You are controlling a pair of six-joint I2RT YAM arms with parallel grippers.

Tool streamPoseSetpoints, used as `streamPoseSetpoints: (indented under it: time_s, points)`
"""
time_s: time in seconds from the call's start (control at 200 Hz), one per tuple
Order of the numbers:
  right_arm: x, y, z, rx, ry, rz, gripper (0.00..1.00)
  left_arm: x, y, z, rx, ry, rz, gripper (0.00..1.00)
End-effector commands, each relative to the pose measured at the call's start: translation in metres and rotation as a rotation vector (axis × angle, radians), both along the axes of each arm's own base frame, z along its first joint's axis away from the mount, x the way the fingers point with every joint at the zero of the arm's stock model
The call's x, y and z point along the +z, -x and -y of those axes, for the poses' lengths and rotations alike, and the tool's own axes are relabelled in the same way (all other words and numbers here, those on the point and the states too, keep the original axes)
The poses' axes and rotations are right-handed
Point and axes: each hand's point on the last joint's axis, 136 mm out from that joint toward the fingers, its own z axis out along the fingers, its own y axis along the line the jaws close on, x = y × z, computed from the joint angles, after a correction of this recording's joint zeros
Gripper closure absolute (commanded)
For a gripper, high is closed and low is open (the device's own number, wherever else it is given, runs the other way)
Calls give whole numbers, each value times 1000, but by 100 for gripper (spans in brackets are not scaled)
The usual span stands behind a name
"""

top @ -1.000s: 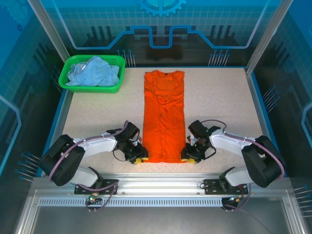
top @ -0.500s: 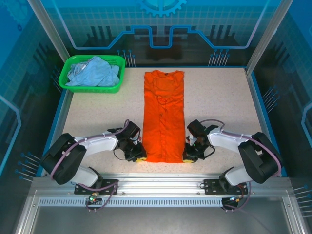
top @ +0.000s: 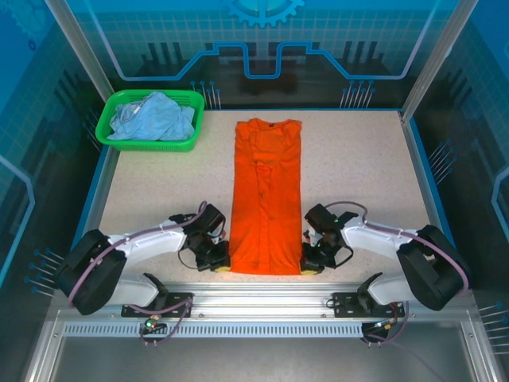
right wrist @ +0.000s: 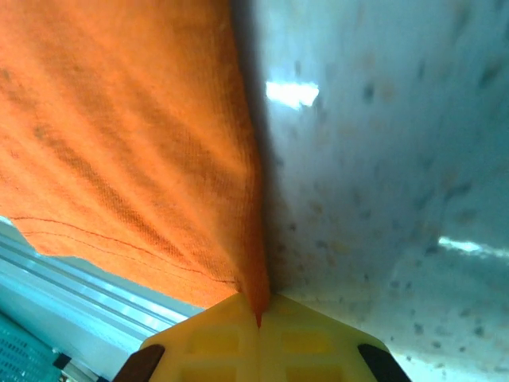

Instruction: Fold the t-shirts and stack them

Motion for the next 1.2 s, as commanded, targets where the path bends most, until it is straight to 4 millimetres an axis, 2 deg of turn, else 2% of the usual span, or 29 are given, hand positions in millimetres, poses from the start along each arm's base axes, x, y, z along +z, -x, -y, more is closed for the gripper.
streamPoseSetpoints:
  time_s: [0.0, 0.115, 0.195, 0.36, 0.455, 0.55, 0.575, 0.59, 0.74, 0.805, 0.875, 0.97, 1.095, 1.191]
  points:
    - [-3, 16, 9, -12, 42, -50, 100, -6, 32, -12, -9, -42, -95, 100]
    - [2, 14, 5, -10, 35, -51, 100, -3, 33, -10, -16, -34, -96, 100]
    - [11, 10, 3, -16, 27, -39, 100, 6, 28, -9, -32, -37, -77, 100]
    - [46, -18, -11, -89, -44, 9, 100, 39, 0, -1, -12, -18, -9, 100]
    - [74, -47, -18, -164, -94, 47, 100, 61, -29, 1, 42, 6, 25, 100]
    - [94, -79, -15, -256, -114, 74, 100, 85, -64, 0, 91, 28, 71, 100]
    - [94, -85, -13, -283, -114, 62, 100, 91, -74, 0, 101, 33, 86, 100]
    - [102, -94, -14, -298, -127, 76, 100, 94, -80, 0, 106, 37, 95, 100]
    - [114, -151, 5, -424, -107, 76, 100, 114, -150, 4, 163, 54, 149, 100]
    - [121, -179, 6, -456, -135, 95, 100, 117, -179, 7, 165, 45, 166, 100]
    - [122, -204, 7, -450, -116, 102, 100, 115, -208, 8, 173, 27, 176, 100]
    - [112, -233, 7, -441, -91, 66, 100, 108, -241, 1, 206, 2, 158, 100]
    - [94, -268, 6, -474, -101, 34, 100, 93, -270, -7, 242, -27, 128, 100]
    - [79, -287, 3, -476, -89, -3, 100, 83, -287, -9, 256, -51, 101, 100]
